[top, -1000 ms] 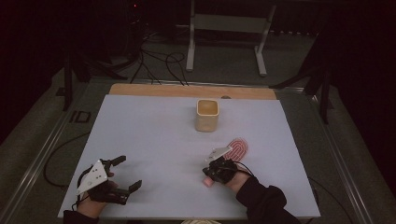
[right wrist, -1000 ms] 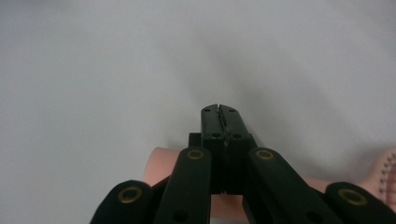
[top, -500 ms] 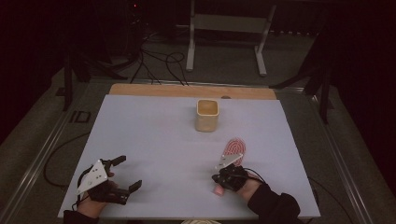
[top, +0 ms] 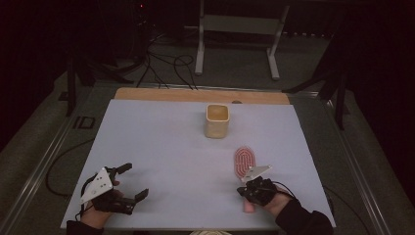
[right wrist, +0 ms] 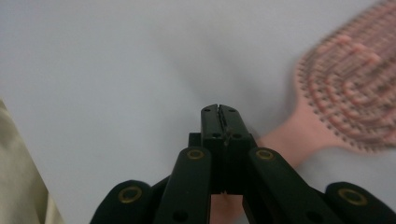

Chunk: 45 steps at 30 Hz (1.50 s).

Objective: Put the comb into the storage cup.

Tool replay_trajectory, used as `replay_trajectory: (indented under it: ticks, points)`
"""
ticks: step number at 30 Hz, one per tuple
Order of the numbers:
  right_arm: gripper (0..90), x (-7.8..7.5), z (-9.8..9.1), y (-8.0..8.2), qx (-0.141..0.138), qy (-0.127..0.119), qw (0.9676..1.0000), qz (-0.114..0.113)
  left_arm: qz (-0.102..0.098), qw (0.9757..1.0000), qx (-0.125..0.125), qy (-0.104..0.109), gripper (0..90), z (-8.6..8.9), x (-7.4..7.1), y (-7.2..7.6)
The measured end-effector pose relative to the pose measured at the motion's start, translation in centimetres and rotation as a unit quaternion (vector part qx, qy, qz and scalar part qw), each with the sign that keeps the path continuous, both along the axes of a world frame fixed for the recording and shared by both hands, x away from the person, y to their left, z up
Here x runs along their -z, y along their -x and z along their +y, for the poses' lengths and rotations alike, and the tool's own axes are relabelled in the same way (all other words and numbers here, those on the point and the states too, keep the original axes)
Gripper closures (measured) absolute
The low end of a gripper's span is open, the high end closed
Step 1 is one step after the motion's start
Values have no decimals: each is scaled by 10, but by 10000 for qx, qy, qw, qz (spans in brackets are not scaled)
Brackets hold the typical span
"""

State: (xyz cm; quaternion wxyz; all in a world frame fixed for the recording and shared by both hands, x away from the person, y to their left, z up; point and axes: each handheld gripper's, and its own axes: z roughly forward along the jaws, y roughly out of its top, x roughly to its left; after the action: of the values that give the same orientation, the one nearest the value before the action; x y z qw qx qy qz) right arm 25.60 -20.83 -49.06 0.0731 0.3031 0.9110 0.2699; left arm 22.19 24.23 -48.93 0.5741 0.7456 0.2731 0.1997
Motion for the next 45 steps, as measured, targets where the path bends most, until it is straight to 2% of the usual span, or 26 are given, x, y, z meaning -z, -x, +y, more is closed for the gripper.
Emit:
replay_trajectory:
  ticks: [3,5,9,12,21,35,45]
  points:
    - [900,0,-12,2,114,45,9999,36,2,10000,-4,-6,1,0,0,0]
    - [900,0,-14,3,125,56,9999,55,5,10000,-7,-8,1,0,0,0]
    - [900,1,-24,4,163,261,9995,55,6,10000,-3,-16,1,-1,0,0]
    - [900,1,-25,4,176,284,9994,57,9,10000,-5,-14,2,-1,0,0]
    - [900,-1,-47,1,377,473,9982,18,10,10000,-4,-32,1,-1,0,0]
    - [900,-1,-63,-2,645,557,9964,21,5,10000,7,-43,1,-1,0,0]
    - [900,-1,-71,-5,741,635,9952,-17,6,10000,10,-47,1,-1,0,0]
